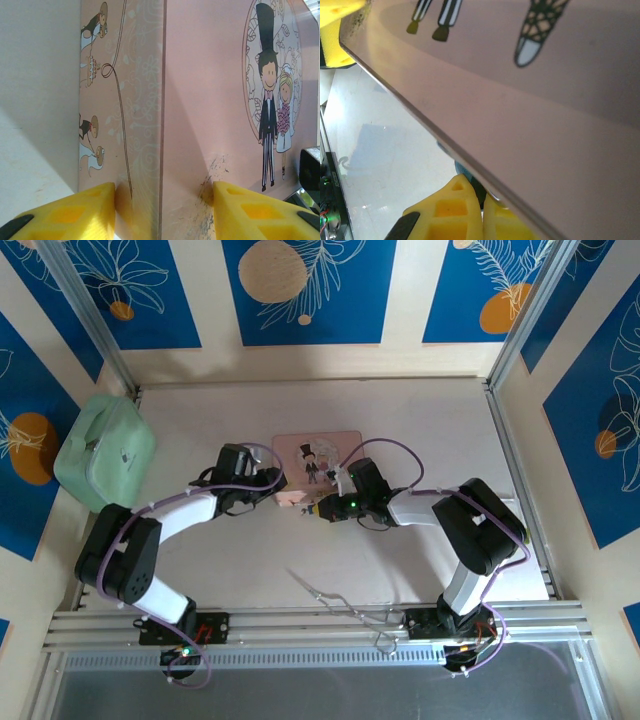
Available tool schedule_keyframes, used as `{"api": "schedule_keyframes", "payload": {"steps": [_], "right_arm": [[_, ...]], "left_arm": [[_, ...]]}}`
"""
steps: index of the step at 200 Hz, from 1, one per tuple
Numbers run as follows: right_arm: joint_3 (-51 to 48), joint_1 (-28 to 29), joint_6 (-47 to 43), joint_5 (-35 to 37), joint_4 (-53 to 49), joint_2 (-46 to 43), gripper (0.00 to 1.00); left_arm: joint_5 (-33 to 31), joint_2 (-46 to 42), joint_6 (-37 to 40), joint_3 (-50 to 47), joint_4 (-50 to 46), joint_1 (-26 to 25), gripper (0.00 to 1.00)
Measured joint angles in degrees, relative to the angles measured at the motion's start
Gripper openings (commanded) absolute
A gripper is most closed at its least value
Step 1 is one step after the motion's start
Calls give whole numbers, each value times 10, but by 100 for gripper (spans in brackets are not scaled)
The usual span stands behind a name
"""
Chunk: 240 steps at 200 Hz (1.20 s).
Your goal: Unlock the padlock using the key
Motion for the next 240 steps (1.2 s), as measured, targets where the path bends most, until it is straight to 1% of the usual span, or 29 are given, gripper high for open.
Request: {"api": "schedule_keyframes", "payload": {"steps": [86, 184, 240], "right_arm": [[-3, 1, 15, 0, 10, 0, 0], [-38, -2, 37, -5, 82, -3, 0], [-55, -9, 46, -5, 100, -12, 0]], "left_arm": [[-3, -3, -1, -11, 16, 0, 46], [-3, -5, -2, -25, 40, 0, 45], [-3, -7, -1, -26, 39, 1, 44]]}}
